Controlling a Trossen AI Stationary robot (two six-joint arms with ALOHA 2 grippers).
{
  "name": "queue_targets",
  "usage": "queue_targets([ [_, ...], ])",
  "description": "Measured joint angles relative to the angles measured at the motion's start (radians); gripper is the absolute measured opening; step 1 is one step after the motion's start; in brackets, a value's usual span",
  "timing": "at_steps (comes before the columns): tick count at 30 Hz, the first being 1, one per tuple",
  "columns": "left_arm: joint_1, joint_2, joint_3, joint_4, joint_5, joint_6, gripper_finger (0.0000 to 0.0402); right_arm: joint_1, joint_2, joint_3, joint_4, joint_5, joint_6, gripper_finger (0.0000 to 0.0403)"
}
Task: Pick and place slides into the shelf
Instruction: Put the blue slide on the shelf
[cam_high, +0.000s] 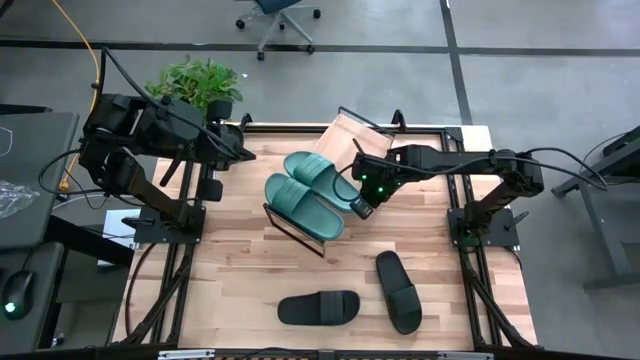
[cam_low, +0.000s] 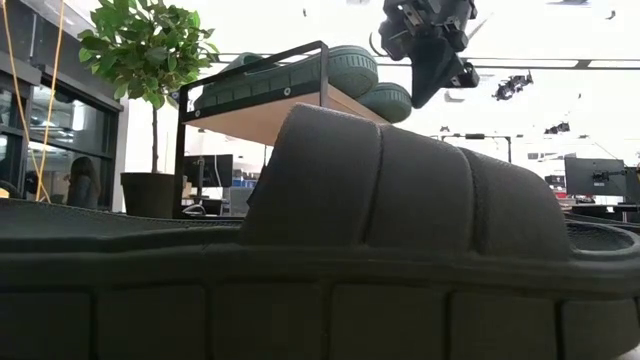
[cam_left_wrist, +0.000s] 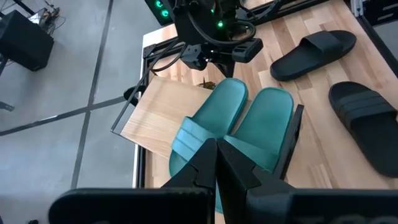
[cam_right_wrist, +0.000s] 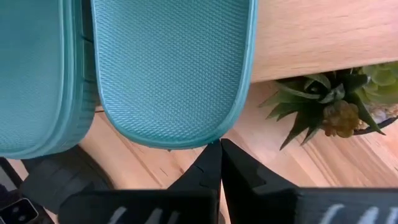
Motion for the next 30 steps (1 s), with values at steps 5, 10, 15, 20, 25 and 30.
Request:
queue_targets([
  [5, 0.0, 0.0, 0.0, 0.0, 0.009, 0.004, 0.0001, 0.0, 0.0, 0.0, -0.063, 0.017, -0.002, 0.0],
  [10, 0.0, 0.0, 0.0, 0.0, 0.009, 0.004, 0.0001, 0.0, 0.0, 0.0, -0.11, 0.099, -0.003, 0.0],
  [15, 0.0, 0.0, 0.0, 0.0, 0.01, 0.004, 0.0001, -0.018, 0.0, 0.0, -0.085, 0.144, 0.001, 0.0],
  [20, 0.0, 0.0, 0.0, 0.0, 0.01, 0.004, 0.0, -0.07, -0.026, 0.0, 0.029, 0.194, -0.007, 0.0],
  [25, 0.0, 0.0, 0.0, 0.0, 0.01, 0.003, 0.0001, -0.16, -0.028, 0.0, 0.192, 0.148, -0.05, 0.0],
  [30, 0.0, 0.0, 0.0, 0.0, 0.01, 0.003, 0.0001, -0.243, 0.018, 0.0, 0.316, 0.034, -0.075, 0.0],
])
